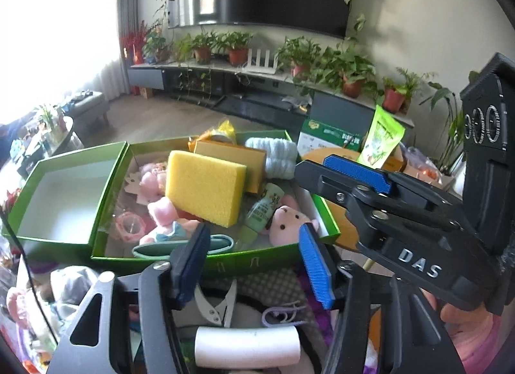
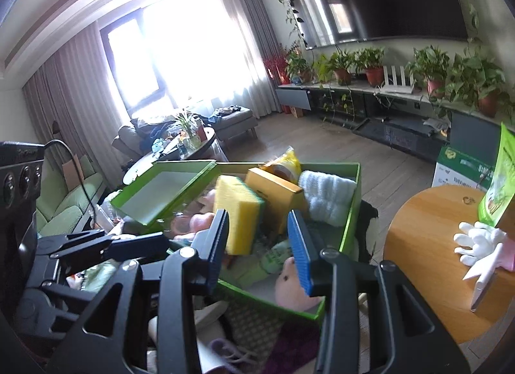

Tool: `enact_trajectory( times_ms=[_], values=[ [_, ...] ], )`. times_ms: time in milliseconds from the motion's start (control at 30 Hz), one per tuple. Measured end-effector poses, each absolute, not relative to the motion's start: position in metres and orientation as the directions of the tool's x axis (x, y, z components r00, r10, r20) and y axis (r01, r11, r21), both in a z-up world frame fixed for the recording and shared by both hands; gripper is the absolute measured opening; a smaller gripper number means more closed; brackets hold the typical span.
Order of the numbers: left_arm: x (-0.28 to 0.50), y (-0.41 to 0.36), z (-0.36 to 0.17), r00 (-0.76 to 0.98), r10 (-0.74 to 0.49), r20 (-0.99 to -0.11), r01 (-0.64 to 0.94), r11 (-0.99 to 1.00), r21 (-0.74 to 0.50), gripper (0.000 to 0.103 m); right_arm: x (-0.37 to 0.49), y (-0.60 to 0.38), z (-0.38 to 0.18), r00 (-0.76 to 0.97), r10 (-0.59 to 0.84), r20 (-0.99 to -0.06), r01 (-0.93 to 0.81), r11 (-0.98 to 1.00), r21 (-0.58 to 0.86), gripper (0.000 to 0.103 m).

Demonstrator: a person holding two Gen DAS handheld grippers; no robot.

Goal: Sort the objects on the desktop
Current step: 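Move the right gripper back to the clear bag of small items on the pile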

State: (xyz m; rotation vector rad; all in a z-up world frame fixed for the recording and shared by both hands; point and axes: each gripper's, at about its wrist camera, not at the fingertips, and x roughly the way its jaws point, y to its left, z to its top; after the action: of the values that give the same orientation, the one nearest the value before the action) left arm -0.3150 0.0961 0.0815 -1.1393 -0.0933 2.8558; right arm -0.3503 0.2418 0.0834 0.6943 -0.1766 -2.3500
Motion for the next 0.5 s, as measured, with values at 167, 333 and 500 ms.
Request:
enact_trajectory(
  times_ms=[167, 333, 500],
  values=[
    [-0.291, 0.089, 0.102, -0.752, 0.087, -0.653, -0.046, -0.996, -0.079, 0.061, -0.319, 0.239, 0.108, -0.649, -0.643, -0.407, 0.583, -0.764, 0.277, 0.039],
    [-0.270, 0.080, 0.117, -0.766, 0.093, -0.636, -0.045, -0.995, -0.091, 0.061, -0.285, 0.231, 0.131, -0.663, -0.643, -0.383, 0.599, -0.762, 0.244, 0.039],
    [-0.241, 0.065, 0.131, -0.789, 0.087, -0.608, -0.033, -0.995, -0.100, 0.062, -0.242, 0.222, 0.154, -0.668, -0.653, -0.356, 0.626, -0.752, 0.205, 0.041]
  ],
)
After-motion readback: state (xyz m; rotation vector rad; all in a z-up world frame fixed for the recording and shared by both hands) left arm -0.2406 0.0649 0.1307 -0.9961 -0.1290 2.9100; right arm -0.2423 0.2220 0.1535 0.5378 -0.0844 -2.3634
